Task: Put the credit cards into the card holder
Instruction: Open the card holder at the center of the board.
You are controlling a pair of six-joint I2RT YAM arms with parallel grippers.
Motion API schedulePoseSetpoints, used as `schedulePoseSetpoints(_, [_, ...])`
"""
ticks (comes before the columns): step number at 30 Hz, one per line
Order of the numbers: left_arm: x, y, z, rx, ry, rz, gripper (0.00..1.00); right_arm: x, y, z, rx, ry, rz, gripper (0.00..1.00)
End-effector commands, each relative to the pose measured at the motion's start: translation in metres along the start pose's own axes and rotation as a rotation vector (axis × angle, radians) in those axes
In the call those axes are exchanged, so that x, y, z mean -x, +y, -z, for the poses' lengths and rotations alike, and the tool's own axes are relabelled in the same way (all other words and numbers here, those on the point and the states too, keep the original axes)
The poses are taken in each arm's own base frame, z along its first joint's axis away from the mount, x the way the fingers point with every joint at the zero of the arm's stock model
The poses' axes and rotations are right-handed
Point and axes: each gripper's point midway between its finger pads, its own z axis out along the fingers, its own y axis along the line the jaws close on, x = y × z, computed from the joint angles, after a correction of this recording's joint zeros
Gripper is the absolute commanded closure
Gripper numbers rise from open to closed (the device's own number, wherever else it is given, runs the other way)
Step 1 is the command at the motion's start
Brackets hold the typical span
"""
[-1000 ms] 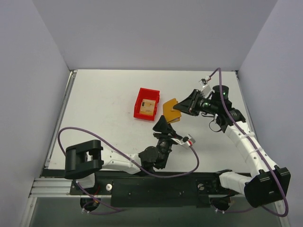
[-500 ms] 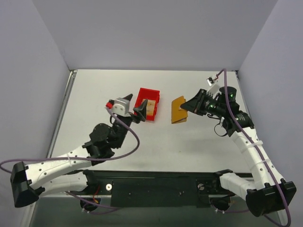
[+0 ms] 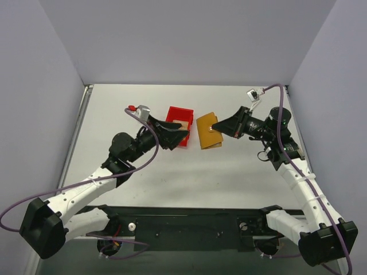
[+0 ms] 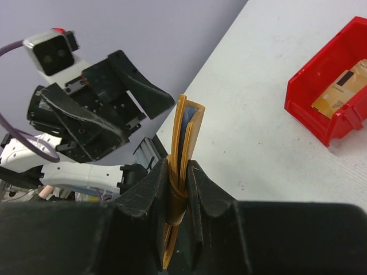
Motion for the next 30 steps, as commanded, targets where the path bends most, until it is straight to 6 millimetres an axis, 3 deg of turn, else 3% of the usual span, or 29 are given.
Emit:
schedulePoseSetpoints(1, [0.003,-0.058,0.005,-0.306,0.025,0.138,0.27,0.013,0.034,0.005,0.144,-0.046,0.094,1.0])
schedulePoseSetpoints(13, [0.002,-0.069,0.009,-0.397,0.01,0.205,0.32,0.014,0.055,0.006,0.293,-0.052,0.084,1.0])
schedulePoseSetpoints(19, [-0.001,-0.065,0.009,-0.375,0.014,0.205,0.33,0.015,0.065,0.009,0.335,-0.058,0.1,1.0])
schedulePoseSetpoints(30, [0.01,-0.073,-0.007,-0.399,-0.005,0.217,0.33,0.009,0.077,0.003,0.386,-0.014,0.111,1.0])
